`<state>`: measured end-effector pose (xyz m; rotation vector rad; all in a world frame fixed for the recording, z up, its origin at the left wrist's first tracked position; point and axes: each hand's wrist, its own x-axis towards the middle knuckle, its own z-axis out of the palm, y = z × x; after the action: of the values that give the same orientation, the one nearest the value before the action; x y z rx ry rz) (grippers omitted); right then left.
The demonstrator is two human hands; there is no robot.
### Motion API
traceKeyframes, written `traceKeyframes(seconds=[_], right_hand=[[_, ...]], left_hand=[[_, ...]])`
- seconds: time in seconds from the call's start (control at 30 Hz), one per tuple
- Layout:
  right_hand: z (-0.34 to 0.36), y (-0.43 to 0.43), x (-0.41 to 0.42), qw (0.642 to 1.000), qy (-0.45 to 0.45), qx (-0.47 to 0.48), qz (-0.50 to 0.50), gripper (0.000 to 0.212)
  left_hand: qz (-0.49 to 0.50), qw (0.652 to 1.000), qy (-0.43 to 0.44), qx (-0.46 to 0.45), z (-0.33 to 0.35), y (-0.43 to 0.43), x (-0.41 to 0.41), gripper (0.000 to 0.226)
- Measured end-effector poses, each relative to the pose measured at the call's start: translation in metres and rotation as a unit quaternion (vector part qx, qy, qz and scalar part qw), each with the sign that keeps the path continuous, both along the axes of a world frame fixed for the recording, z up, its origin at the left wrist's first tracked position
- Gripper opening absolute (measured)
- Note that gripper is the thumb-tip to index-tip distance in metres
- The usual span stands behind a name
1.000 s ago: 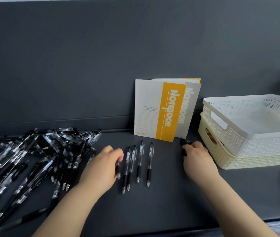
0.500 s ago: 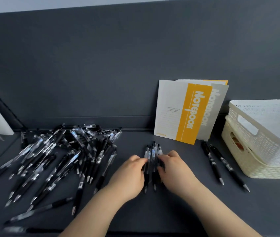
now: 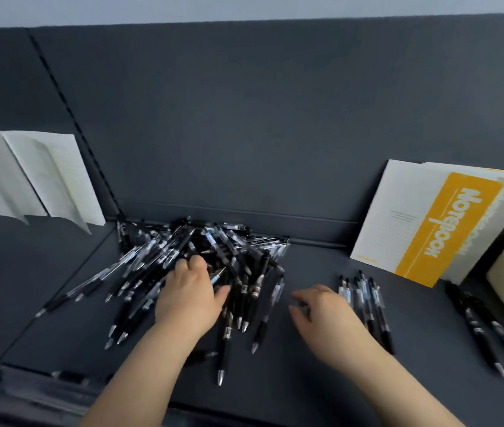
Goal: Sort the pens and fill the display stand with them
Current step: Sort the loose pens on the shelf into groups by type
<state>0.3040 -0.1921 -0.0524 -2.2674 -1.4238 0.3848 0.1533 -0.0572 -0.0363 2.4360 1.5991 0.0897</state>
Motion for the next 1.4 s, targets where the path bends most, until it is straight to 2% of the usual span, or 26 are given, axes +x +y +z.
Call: traceKeyframes(seconds=[0.07,0.13,0.3,0.43,0.6,0.73,0.83,0.9,1.0,1.03,1.13,1.23,1.4], right_hand=[[0.002,0.018,-0.012,0.999,0.002,-0.029,-0.019,0.016],[0.002,0.036,-0.024,0.998,0.004,-0.052,-0.041,0.021],[-0.005,0.07,-0.053,0.994,0.032,-0.08,-0.072,0.059],[-0.008,0.081,-0.066,0.991,0.046,-0.089,-0.087,0.073],[-0.008,0.081,-0.061,0.987,0.091,-0.049,-0.125,0.073],[-0.007,0.074,-0.056,0.979,0.14,-0.028,-0.144,0.065],[-0.014,0.066,-0.051,0.961,0.219,0.015,-0.166,0.046],[-0.014,0.062,-0.05,0.928,0.317,0.056,-0.188,0.027],[-0.006,0.056,-0.052,0.872,0.425,0.128,-0.207,0.011],[-0.003,0.054,-0.053,0.857,0.449,0.146,-0.208,0.009],[-0.001,0.055,-0.055,0.819,0.501,0.164,-0.227,0.011],[-0.001,0.058,-0.058,0.812,0.509,0.155,-0.241,0.012],[0.005,0.06,-0.063,0.804,0.524,0.172,-0.225,0.009]], left_hand=[[-0.011,1.0,0.01,-0.018,-0.003,0.001,-0.007,0.07],[-0.031,0.999,0.027,-0.029,-0.005,0.003,-0.012,0.073],[-0.083,0.993,0.052,-0.061,-0.009,0.011,-0.008,0.065],[-0.103,0.988,0.05,-0.1,-0.01,0.017,-0.003,0.074],[-0.127,0.983,0.013,-0.131,-0.011,0.028,-0.001,0.092],[-0.121,0.971,-0.056,-0.199,-0.005,0.047,-0.008,0.083],[-0.091,0.944,-0.145,-0.282,0.0,0.06,-0.02,0.075],[-0.081,0.925,-0.188,-0.321,0.002,0.064,-0.03,0.064],[-0.079,0.889,-0.246,-0.378,0.008,0.068,-0.047,0.019],[-0.073,0.879,-0.264,-0.391,0.011,0.068,-0.052,0.013],[-0.049,0.851,-0.317,-0.416,0.024,0.071,-0.062,0.015],[-0.016,0.815,-0.371,-0.444,0.032,0.073,-0.065,0.014],[0.045,0.712,-0.465,-0.524,0.038,0.071,-0.066,0.013]])
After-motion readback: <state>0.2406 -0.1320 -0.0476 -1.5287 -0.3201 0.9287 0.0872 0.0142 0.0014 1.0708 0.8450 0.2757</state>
